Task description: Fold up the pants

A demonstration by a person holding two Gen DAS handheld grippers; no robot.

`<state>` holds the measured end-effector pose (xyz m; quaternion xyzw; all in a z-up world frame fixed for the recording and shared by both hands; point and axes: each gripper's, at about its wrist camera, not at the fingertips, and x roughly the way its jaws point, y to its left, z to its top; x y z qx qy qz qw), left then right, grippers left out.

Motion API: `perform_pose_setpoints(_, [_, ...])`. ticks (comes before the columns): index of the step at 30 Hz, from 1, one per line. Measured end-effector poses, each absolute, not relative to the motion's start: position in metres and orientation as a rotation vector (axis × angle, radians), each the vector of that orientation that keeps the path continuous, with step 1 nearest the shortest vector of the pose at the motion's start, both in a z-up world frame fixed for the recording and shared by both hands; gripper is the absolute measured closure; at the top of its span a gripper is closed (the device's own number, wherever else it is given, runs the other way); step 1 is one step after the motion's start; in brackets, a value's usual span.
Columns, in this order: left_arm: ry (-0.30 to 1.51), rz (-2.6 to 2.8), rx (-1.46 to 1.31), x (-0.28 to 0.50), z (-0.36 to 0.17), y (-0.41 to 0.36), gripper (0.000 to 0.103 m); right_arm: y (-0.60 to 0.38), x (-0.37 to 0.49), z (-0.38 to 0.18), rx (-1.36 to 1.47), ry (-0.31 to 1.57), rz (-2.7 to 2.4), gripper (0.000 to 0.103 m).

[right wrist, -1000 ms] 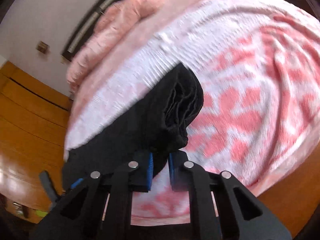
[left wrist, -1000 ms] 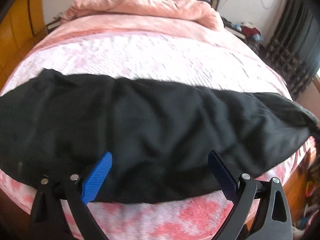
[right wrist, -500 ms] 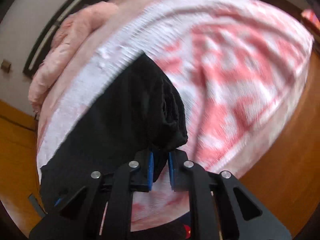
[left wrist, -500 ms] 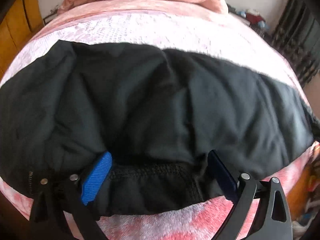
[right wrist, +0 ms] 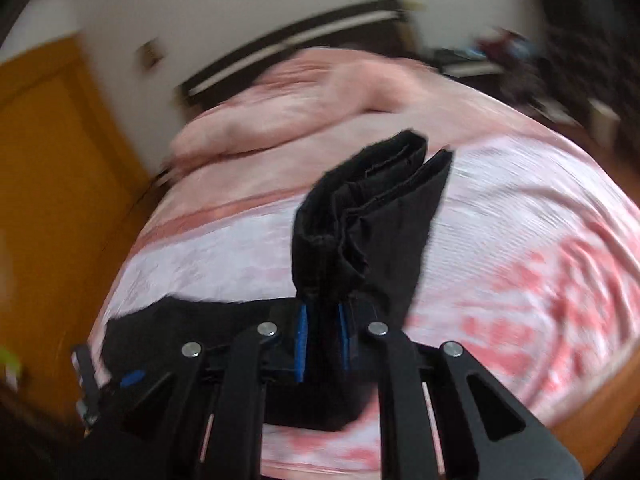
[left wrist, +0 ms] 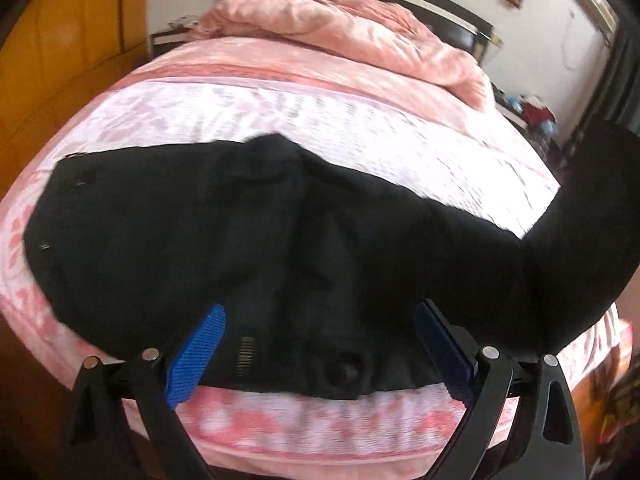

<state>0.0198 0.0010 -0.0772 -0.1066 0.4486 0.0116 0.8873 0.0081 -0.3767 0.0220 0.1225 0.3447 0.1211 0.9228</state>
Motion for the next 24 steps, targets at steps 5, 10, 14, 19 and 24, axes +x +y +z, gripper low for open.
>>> perform_pose_setpoints(5, [0.901,0.090,-0.263,0.014,-0.072,0.037,0.007,-0.269,0.020,0.007,0.080,0.776,0.404,0.091])
perform_pose_setpoints(10, [0.903,0.145,-0.302,0.010,-0.076,0.073,0.007,-0.202,0.022,-0.037,0.050,0.914,0.509,0.091])
perform_pose_setpoints(14, [0.901,0.166,-0.327,0.008,-0.080,0.089,0.007,-0.171,0.022,-0.072,0.023,1.013,0.532,0.091])
perform_pose_setpoints(19, [0.910,0.175,-0.344,0.009,-0.087,0.098,0.007,-0.153,0.022,-0.098,0.016,1.066,0.544,0.091])
perform_pose_setpoints(24, [0.916,0.179,-0.361,0.005,-0.093,0.102,0.007,-0.137,0.021,-0.115,0.006,1.104,0.596,0.091])
